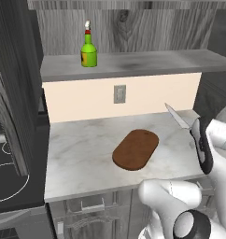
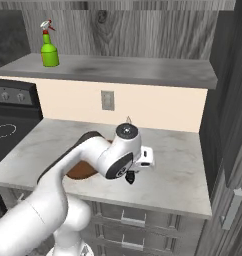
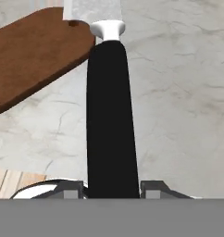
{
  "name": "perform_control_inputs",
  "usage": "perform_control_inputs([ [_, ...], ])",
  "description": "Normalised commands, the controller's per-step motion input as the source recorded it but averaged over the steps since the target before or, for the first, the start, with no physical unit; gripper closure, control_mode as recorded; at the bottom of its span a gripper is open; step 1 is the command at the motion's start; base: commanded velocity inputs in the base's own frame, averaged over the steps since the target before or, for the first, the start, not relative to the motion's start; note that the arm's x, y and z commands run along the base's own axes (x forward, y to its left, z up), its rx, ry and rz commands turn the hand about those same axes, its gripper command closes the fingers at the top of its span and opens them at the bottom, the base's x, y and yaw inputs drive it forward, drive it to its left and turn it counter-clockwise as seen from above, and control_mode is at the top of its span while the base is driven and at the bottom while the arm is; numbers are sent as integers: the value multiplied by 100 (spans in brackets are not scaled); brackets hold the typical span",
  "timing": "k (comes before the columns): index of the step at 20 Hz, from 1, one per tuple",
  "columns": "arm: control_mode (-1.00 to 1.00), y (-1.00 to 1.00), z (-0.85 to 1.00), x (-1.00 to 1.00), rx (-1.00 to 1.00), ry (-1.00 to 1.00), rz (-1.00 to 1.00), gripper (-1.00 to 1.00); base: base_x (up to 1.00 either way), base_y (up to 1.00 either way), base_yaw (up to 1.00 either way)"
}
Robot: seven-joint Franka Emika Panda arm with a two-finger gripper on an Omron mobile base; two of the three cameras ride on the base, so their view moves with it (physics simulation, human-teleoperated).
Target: Move the cutting board and knife to the sink. Then move spray from the cabinet to the counter.
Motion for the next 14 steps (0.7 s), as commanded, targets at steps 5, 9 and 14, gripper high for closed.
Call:
perform_control_inputs([
  [5, -100, 20, 72, -65, 0, -8, 9, 100, 0, 0, 0],
  [9, -100, 34, 48, -61, 0, -5, 9, 100, 0, 0, 0],
  [14, -100, 34, 33, -42, 0, -1, 6, 100, 0, 0, 0],
])
